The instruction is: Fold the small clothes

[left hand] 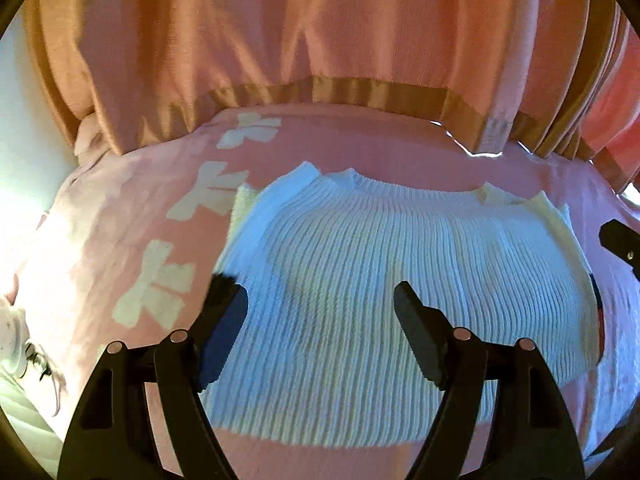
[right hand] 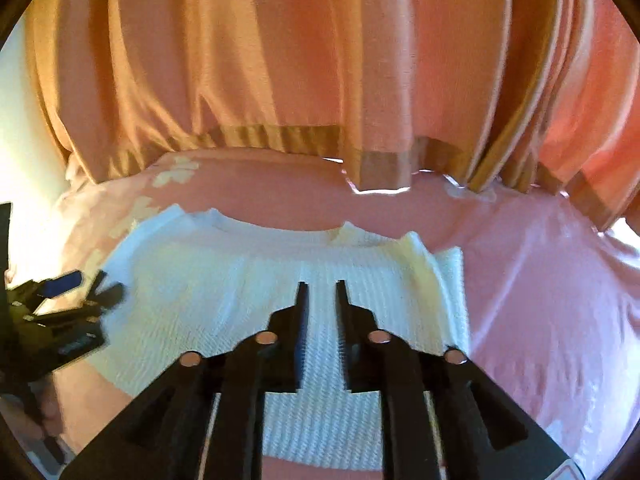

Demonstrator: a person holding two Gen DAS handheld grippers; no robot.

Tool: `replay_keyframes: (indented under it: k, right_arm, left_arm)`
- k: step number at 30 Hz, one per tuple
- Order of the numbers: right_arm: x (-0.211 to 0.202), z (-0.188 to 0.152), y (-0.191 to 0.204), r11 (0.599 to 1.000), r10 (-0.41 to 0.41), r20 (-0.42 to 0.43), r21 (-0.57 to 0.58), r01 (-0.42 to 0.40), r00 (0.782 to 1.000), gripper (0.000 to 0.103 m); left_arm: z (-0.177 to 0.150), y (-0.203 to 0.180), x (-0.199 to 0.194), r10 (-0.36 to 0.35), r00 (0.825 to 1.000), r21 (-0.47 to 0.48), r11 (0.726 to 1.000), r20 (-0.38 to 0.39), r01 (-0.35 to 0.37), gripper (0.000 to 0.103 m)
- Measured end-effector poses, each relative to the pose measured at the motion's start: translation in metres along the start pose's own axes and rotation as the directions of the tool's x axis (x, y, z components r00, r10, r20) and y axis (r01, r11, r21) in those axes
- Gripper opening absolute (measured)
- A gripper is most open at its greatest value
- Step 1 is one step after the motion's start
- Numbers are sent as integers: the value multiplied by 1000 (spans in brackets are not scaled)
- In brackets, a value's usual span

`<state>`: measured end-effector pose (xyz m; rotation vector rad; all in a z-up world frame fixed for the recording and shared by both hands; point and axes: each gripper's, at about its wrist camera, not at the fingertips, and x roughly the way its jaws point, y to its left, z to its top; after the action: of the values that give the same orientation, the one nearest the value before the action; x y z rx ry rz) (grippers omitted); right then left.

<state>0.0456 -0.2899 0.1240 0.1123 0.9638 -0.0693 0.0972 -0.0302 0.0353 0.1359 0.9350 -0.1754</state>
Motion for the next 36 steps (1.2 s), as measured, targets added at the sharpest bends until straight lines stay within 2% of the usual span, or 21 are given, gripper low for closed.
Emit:
replay_keyframes:
  k: [3, 5, 8, 11, 14, 22, 28, 30, 32, 34, 36]
  right_arm:
    - [-2, -16, -13, 998, 14, -25, 63, -12, 1000, 18]
    - [1, -27, -22, 994, 17, -51, 106, -12, 999, 23]
    - [5, -39, -27, 993, -2, -75, 118, 10, 997, 23]
    - [9, -45, -30, 995, -45, -85, 89, 52, 995, 23]
    - [15, -49, -34, 993, -47, -108, 103, 58, 993, 23]
    - [15, -57, -31, 991, -57, -117, 112, 71, 991, 26]
    - [16, -58, -28, 993, -54, -123, 101, 67, 991, 27]
    - [17, -58, -23, 993, -51, -124, 95, 63, 991, 29]
    - [18, -58, -19, 994, -55, -121, 82, 65, 991, 30]
    - [21, -57, -13, 995, -58, -120, 70, 67, 991, 30]
    - [24, -56, -6, 996, -46, -124, 66, 55, 991, 30]
  left_arm:
    - [-6, 2, -14, 33, 998, 8, 999, 44, -34, 78]
    - [-13, 3, -20, 82, 993, 27, 996, 86, -84, 91]
    - [-27, 12, -22, 130, 986, 26, 991, 100, -133, 91]
    - [-36, 35, -13, 82, 996, -48, 996, 38, -80, 91]
    - [-44, 47, -9, 74, 997, -86, 994, 15, -72, 91]
    - [-58, 37, -12, 79, 997, -58, 995, 13, -78, 91]
    - [-56, 30, -11, 71, 997, -82, 994, 8, -70, 91]
    - [-51, 35, -12, 60, 998, -125, 990, 14, -58, 91]
    - [-46, 46, -7, 6, 1000, -201, 980, -7, -7, 93]
    - [-44, 56, 2, -61, 997, -284, 958, -42, 46, 93]
    - [-46, 71, 16, -120, 989, -391, 917, -89, 76, 93]
